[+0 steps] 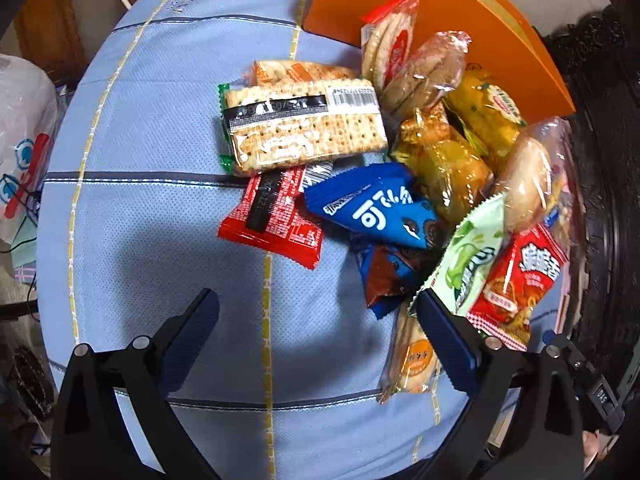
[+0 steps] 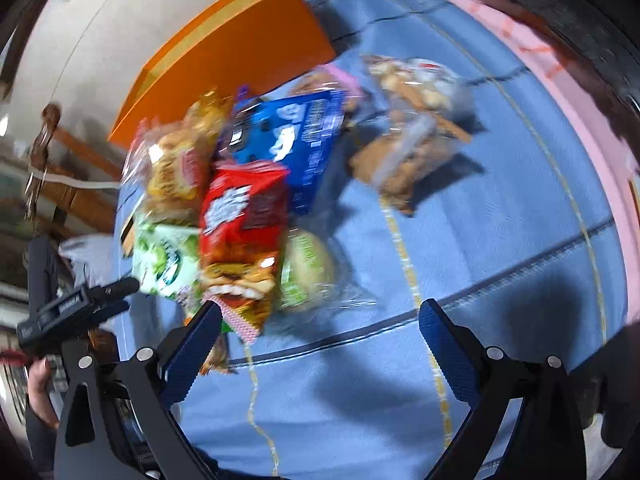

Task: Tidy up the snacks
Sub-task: 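Move both grippers back over the snack pile, then grasp the cracker pack with the left gripper while the right grasps the red chip bag, then place the cracker pack and red chip bag into the orange box, release both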

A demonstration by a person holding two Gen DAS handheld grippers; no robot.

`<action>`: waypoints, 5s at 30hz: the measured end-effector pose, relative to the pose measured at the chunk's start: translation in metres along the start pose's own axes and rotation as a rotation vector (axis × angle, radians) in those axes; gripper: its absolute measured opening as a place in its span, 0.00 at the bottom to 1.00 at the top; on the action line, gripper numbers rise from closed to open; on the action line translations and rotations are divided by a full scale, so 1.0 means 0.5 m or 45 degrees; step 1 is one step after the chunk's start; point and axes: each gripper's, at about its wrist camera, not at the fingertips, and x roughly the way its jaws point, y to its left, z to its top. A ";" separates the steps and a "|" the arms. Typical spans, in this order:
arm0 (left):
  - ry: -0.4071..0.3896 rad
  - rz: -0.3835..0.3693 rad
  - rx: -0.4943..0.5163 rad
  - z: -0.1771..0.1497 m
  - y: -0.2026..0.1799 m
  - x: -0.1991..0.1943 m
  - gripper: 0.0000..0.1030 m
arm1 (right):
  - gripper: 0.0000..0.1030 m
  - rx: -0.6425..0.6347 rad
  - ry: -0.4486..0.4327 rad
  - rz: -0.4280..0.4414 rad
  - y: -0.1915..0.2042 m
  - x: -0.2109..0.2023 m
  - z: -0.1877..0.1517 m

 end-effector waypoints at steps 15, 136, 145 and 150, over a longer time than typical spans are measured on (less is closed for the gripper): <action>-0.027 -0.017 -0.052 0.003 0.090 -0.029 0.94 | 0.96 -0.374 0.021 -0.258 0.164 0.099 0.048; -0.412 0.087 0.345 0.422 -0.274 -0.143 0.47 | 0.61 -0.333 -0.464 0.192 0.217 -0.085 0.516; -0.366 0.131 0.211 0.510 -0.252 -0.061 0.47 | 0.64 -0.333 -0.365 0.042 0.239 0.064 0.595; -0.345 0.202 0.168 0.502 -0.237 -0.036 0.78 | 0.70 -0.293 -0.315 0.002 0.230 0.090 0.579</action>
